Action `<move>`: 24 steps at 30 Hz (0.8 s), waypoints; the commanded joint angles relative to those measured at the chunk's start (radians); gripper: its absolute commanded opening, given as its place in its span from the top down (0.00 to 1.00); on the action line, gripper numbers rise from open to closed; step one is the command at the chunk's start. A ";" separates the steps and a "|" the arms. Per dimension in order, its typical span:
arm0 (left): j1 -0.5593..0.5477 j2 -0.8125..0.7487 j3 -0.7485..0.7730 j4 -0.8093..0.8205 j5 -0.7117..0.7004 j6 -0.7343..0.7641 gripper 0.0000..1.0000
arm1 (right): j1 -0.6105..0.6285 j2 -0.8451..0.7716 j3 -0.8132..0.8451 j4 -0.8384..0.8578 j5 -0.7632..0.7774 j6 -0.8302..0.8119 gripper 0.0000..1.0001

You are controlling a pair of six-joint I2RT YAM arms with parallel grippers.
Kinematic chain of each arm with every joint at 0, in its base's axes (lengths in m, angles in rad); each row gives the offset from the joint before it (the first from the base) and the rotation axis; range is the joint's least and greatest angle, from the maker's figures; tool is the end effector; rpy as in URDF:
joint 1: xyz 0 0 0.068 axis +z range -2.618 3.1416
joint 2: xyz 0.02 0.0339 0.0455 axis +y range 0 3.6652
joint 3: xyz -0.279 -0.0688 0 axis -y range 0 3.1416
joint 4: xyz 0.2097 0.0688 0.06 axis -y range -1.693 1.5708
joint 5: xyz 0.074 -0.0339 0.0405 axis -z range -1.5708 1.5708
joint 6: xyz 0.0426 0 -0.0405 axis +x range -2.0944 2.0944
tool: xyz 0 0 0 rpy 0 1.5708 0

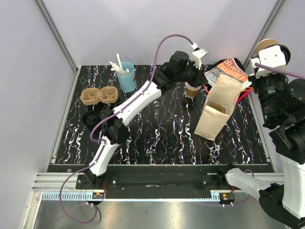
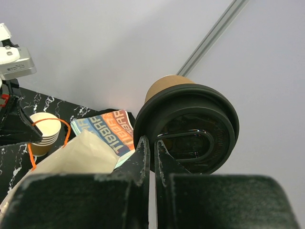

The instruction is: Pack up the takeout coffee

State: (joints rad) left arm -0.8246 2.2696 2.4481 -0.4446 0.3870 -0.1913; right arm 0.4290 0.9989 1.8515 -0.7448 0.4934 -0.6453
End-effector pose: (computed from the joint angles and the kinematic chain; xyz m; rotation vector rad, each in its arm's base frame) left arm 0.3308 -0.3815 0.3936 0.8762 1.7454 -1.0484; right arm 0.0745 0.0119 0.5575 -0.3906 1.4470 -0.5348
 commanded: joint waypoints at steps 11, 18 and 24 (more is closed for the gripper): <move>0.002 -0.419 -0.317 -0.126 -0.243 0.125 0.96 | -0.006 0.096 0.037 0.030 -0.111 0.049 1.00; 0.018 -0.507 -0.389 -0.221 -0.321 0.159 1.00 | -0.007 0.171 0.069 0.004 -0.216 0.105 1.00; 0.061 -0.562 -0.471 -0.250 -0.324 0.167 1.00 | -0.007 0.221 0.110 -0.033 -0.306 0.159 1.00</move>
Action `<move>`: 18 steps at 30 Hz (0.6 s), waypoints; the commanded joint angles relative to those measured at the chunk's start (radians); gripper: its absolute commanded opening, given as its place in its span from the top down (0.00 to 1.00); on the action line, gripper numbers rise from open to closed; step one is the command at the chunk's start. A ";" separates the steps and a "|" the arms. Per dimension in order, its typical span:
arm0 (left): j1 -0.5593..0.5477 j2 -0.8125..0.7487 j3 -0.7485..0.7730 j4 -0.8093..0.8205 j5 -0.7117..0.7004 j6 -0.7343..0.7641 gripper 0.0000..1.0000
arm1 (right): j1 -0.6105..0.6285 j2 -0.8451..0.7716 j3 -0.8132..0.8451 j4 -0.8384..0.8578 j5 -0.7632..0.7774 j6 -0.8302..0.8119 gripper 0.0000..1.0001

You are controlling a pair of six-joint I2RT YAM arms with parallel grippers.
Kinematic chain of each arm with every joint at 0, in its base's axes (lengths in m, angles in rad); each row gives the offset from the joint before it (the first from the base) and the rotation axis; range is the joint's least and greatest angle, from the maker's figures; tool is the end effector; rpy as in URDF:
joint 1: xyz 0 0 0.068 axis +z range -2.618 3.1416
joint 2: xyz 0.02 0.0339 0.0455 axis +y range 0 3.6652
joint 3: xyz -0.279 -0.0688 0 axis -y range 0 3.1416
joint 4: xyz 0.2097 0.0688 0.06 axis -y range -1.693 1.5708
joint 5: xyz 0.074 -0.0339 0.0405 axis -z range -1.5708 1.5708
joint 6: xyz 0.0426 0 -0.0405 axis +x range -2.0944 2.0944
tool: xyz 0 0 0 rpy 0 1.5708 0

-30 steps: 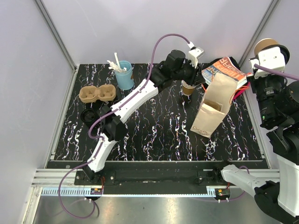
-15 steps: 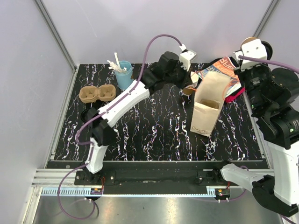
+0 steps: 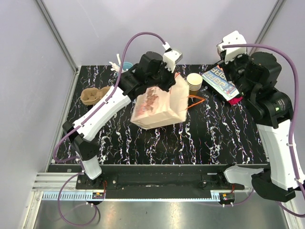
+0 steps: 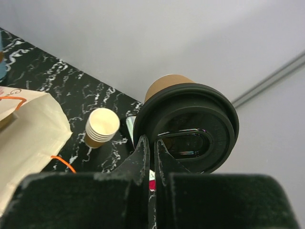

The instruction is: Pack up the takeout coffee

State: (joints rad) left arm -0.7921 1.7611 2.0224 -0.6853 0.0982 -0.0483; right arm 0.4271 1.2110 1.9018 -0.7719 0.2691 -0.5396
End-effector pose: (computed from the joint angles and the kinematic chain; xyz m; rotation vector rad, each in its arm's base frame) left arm 0.2540 -0.2634 0.4517 0.8051 1.8853 -0.6317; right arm 0.1502 0.0559 0.5452 -0.5828 1.5522 -0.3076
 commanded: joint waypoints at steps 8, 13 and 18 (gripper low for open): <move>0.028 -0.066 0.036 -0.086 0.064 0.056 1.00 | -0.005 0.051 0.080 -0.006 -0.110 0.084 1.00; 0.028 -0.118 0.019 -0.117 0.127 0.096 1.00 | -0.005 0.061 0.086 -0.007 -0.110 0.082 1.00; 0.028 -0.179 0.001 -0.135 0.166 0.119 1.00 | -0.005 0.071 0.101 -0.013 -0.120 0.090 1.00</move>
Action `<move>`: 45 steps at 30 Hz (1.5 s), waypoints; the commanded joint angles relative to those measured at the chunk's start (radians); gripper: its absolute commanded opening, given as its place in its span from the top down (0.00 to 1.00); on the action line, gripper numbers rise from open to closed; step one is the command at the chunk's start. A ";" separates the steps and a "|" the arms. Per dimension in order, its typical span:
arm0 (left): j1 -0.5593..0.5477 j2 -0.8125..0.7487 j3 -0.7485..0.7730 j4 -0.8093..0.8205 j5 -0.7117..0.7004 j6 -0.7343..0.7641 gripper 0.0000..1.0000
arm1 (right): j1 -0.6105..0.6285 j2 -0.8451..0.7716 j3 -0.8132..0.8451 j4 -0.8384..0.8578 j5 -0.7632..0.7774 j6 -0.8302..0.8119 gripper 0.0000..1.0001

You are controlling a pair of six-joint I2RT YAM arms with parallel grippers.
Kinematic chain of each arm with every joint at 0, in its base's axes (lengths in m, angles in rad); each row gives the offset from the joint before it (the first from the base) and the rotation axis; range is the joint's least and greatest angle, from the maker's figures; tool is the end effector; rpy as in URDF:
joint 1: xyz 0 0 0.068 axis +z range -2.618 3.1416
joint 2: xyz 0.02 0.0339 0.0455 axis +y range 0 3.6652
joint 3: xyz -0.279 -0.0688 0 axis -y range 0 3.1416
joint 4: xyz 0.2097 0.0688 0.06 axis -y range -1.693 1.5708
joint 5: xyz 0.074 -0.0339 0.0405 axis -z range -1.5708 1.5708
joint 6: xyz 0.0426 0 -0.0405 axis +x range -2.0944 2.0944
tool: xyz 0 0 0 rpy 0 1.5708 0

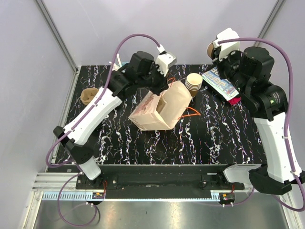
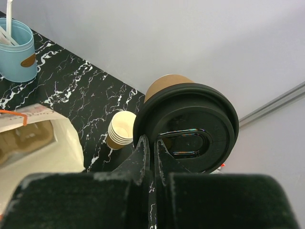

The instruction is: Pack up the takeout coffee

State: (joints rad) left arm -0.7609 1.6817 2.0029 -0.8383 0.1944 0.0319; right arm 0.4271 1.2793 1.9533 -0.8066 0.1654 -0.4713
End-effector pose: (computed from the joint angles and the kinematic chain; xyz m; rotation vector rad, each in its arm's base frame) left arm 0.2345 -0.2346 0.4567 0.9378 1.9264 -0.6384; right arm 0.1678 0.0687 0.5431 -0.6271 1.5850 -0.1738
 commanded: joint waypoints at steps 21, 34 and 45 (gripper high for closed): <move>0.037 -0.134 -0.250 0.134 0.036 0.062 0.86 | 0.006 -0.037 -0.025 -0.080 -0.164 0.095 1.00; 0.055 -0.135 -0.245 0.185 -0.091 -0.018 0.91 | 0.048 -0.014 -0.016 -0.229 -0.483 0.250 1.00; 0.055 -0.175 -0.288 0.252 -0.164 -0.082 0.91 | 0.136 0.028 -0.048 -0.324 -0.489 0.254 1.00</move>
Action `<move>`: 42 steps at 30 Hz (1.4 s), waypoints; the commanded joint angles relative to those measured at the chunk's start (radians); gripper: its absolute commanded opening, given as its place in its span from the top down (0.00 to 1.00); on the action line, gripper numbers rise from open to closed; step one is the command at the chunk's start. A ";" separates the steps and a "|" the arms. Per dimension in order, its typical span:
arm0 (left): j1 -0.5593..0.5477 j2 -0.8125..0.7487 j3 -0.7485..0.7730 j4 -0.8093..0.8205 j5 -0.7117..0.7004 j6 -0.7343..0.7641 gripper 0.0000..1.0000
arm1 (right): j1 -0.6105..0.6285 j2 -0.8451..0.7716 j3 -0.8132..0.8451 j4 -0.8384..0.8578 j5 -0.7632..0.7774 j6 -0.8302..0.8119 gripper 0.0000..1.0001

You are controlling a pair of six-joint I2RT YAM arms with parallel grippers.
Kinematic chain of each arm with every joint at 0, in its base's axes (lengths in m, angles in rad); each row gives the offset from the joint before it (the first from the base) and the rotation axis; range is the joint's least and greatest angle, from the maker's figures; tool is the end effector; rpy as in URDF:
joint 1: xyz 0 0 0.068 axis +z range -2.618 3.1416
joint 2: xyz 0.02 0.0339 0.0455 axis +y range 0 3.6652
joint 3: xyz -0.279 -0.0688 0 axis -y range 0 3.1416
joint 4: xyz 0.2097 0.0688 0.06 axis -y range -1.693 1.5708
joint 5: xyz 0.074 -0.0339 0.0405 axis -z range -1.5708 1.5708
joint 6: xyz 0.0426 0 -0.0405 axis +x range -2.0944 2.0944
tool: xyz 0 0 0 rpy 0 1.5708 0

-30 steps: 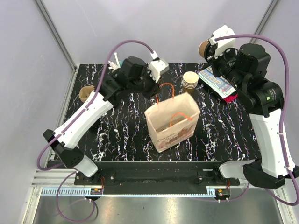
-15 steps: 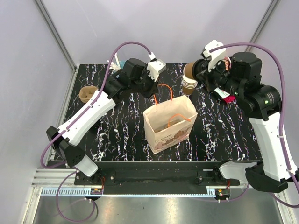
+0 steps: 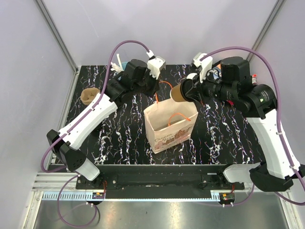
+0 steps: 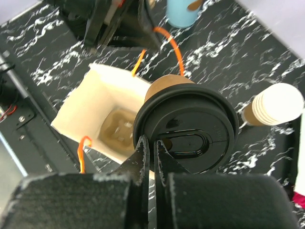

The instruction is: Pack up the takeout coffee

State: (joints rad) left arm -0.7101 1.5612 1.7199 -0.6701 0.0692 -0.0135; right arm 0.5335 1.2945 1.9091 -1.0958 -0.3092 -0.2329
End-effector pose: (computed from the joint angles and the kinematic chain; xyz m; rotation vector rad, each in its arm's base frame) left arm 0.2381 -0.2086 0.4279 0.7644 1.9792 -0.5083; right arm 0.1503 0.1038 0.4988 -0.9486 1.8340 0.5033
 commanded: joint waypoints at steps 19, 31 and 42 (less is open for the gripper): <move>0.005 -0.039 -0.008 0.095 -0.060 -0.049 0.59 | 0.103 0.147 -0.047 -0.021 0.143 -0.016 1.00; 0.006 0.000 0.026 0.099 -0.065 -0.043 0.62 | 0.123 0.226 -0.047 -0.065 0.182 -0.003 1.00; 0.035 -0.004 -0.009 0.132 -0.065 -0.057 0.68 | 0.132 0.242 -0.065 -0.079 0.205 -0.005 1.00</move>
State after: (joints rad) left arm -0.6926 1.5684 1.7119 -0.6243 0.0250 -0.0586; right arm 0.6544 1.5349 1.8248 -1.1606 -0.1276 -0.2382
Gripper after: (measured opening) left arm 0.329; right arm 0.021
